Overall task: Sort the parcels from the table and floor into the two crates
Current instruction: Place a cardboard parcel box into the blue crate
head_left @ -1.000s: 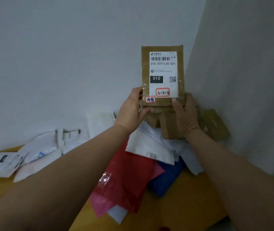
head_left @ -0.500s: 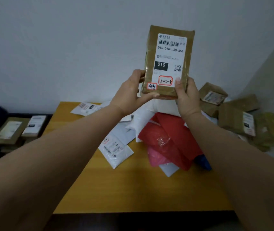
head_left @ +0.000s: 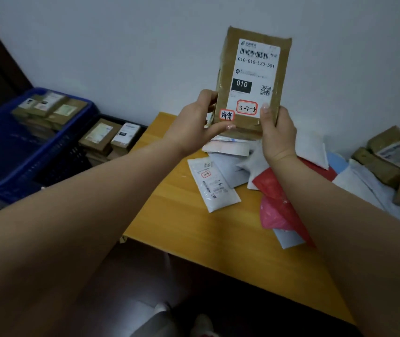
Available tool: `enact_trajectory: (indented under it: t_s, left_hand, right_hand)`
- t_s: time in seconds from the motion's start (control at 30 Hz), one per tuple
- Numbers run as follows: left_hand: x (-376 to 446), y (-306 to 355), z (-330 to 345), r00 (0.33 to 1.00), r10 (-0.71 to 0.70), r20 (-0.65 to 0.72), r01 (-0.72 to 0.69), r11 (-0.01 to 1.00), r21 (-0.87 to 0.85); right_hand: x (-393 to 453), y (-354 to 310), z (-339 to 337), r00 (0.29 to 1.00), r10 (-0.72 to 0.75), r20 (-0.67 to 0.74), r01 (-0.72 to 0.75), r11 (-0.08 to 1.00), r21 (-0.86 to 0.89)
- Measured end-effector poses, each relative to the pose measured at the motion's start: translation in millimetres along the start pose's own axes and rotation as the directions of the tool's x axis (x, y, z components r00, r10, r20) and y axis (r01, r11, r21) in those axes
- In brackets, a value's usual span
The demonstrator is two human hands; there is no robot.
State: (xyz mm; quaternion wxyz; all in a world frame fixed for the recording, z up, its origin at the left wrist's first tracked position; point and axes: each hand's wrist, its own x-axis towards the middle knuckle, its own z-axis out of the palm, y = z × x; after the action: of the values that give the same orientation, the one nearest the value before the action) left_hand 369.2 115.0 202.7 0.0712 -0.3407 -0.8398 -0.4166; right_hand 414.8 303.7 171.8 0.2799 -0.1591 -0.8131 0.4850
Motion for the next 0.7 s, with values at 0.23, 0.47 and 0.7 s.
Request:
enact_trajectory:
  t_s: [0.23,0.47,0.7]
  left_hand:
    - [-40,-53,-71,0.988,-0.139,-0.069,0.144,0.988,0.064]
    - [-83,-144,-175,0.953,-0.283,-0.104,0.294,0.950,0.106]
    - [-142,-259,-315,0.902,-0.425,-0.073,0.430,0.877,0.216]
  right_hand:
    - [-15,-38,92,0.983,-0.020,0.183,0.022,1.000,-0.008]
    - [-32,-97,227,0.947,-0.054,0.318,0.073,0.996,-0.049]
    - [-87,-161,405,0.870,0.016,0.493,-0.002,1.000,-0.029]
